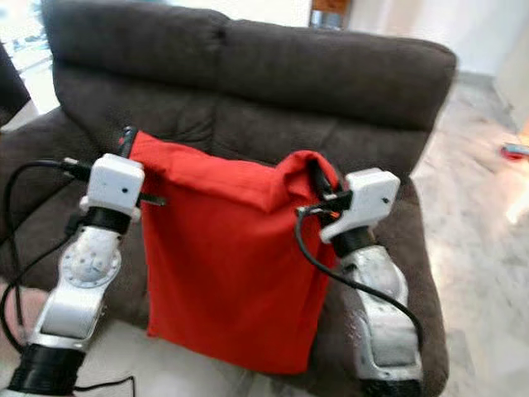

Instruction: Move the pillow to the sofa from floor

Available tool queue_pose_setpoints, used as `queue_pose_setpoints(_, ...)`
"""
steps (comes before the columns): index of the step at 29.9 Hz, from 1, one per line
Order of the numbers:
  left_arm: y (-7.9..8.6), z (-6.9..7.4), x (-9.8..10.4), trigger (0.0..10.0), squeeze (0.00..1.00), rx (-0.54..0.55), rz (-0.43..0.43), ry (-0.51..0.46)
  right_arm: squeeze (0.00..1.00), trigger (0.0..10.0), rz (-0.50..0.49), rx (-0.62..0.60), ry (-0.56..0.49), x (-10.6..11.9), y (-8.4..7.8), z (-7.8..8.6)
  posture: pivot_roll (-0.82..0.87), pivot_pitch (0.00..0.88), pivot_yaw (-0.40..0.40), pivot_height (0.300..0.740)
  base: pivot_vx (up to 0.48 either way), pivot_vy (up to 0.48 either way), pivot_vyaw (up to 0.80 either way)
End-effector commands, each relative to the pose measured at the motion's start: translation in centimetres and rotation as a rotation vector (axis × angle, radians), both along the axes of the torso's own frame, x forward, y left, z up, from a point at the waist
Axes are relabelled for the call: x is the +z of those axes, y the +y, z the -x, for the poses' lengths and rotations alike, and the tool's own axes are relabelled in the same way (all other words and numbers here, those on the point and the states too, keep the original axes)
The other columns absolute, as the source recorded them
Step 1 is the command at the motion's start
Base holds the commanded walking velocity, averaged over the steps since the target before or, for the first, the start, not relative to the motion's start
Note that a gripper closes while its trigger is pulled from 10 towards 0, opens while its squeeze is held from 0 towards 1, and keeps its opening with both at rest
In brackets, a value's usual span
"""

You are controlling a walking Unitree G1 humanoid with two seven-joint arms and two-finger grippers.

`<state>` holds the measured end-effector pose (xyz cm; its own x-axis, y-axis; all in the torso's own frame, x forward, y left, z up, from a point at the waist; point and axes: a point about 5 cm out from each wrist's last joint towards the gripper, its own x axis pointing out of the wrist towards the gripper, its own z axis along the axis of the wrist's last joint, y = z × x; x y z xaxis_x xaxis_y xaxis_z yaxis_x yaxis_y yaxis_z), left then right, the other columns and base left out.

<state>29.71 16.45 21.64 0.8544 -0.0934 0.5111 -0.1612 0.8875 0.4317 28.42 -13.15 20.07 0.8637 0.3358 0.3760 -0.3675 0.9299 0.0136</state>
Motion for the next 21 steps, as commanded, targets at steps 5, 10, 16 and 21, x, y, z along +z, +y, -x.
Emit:
queue_pose_setpoints(5, -1.3, 0.3, 2.1, 10.0, 0.00, -0.054, -0.001, -0.097, 0.00, 10.0, -0.009, -0.001, -0.085, 1.9, -0.4, 0.4, 0.07, 0.028, -0.034, 0.740, 0.311, 0.000, 0.00)
queue_pose_setpoints(10, -1.3, 0.2, 2.3, 10.0, 0.00, -0.053, -0.002, -0.104, 0.00, 10.0, -0.012, 0.013, -0.115, 2.7, -0.2, 0.5, 0.07, 0.030, -0.035, 0.740, 0.310, 0.000, 0.00)
queue_pose_setpoints(16, -1.1, 0.2, 2.4, 10.0, 0.00, -0.046, -0.004, -0.108, 0.00, 10.0, -0.017, 0.017, -0.145, 3.6, -0.2, 0.5, 0.07, 0.031, -0.037, 0.740, 0.310, 0.000, 0.00)
queue_pose_setpoints(21, -1.2, 0.2, 2.4, 10.0, 0.00, -0.045, -0.005, -0.108, 0.00, 10.0, -0.022, 0.026, -0.154, 3.9, -0.1, 0.5, 0.08, 0.033, -0.039, 0.740, 0.308, 0.000, 0.00)
